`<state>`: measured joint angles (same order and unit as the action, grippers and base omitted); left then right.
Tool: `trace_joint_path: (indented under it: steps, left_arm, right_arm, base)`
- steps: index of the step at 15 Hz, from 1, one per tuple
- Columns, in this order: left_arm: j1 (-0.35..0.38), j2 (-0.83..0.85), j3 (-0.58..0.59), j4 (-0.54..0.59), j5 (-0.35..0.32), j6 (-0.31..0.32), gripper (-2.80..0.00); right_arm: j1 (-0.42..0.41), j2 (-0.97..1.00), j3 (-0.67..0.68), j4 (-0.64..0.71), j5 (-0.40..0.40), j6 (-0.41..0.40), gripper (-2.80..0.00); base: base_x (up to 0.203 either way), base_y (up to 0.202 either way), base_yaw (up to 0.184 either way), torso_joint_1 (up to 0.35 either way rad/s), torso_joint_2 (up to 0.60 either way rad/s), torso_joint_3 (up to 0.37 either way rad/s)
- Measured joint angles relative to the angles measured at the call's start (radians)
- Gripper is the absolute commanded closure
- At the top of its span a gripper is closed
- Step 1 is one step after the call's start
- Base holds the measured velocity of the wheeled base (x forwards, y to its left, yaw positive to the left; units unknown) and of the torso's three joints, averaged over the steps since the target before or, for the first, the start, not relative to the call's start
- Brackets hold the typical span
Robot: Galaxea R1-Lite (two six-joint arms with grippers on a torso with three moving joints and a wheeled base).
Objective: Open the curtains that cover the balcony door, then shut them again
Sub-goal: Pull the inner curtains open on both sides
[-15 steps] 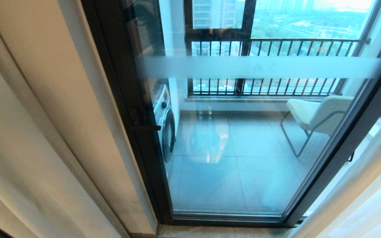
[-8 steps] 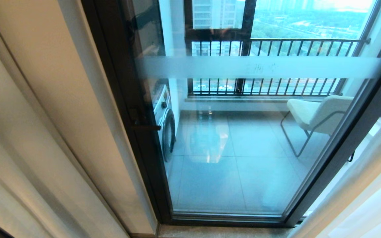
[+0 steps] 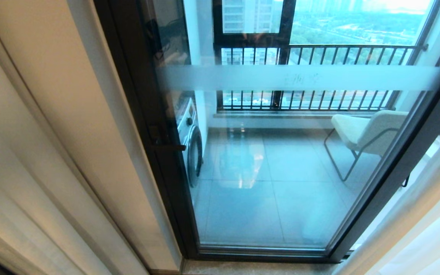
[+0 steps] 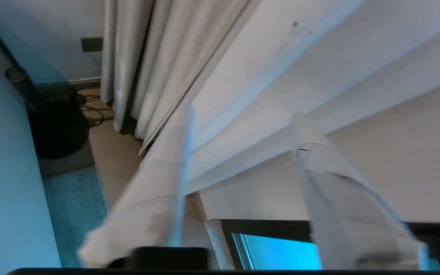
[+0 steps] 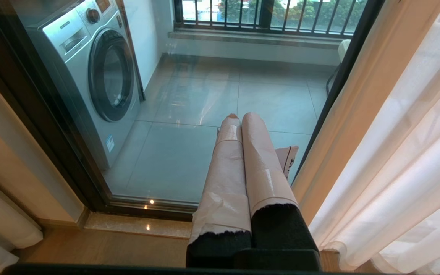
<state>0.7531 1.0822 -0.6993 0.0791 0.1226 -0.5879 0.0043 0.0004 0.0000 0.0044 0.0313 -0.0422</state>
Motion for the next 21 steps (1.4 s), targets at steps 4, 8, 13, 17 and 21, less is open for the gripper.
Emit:
trace_joint_path:
  steps: [4, 8, 13, 17, 21]
  left_arm:
    - [-0.061, -0.039, 0.015, -0.025, -0.006, 0.100, 0.00]
    - [-0.219, -0.102, 0.115, -0.266, -0.044, 0.297, 0.00]
    - [-0.409, -0.262, 0.404, -0.539, -0.183, 0.554, 0.00]
    - [-0.552, -0.431, 0.610, -0.564, -0.226, 0.677, 0.00]
    - [-0.663, -0.597, 0.689, -0.475, -0.226, 0.717, 0.00]
  right_arm:
    - [0.000, 0.000, 0.000, -0.001, 0.000, 0.000, 0.00]
    - [0.000, 0.000, 0.000, 0.000, 0.000, 0.000, 0.00]
    - [0.000, 0.000, 0.000, 0.000, 0.000, 0.000, 0.00]
    - [0.000, 0.000, 0.000, 0.000, 0.000, 0.000, 0.00]
    - [0.000, 0.000, 0.000, 0.000, 0.000, 0.000, 0.00]
  base:
    - [0.000, 0.000, 0.000, 0.000, 0.00, 0.000]
    - [0.000, 0.000, 0.000, 0.000, 0.00, 0.000]
    - [0.000, 0.000, 0.000, 0.000, 0.00, 0.000]
    - [0.000, 0.000, 0.000, 0.000, 0.00, 0.000]
    - [0.000, 0.000, 0.000, 0.000, 0.00, 0.000]
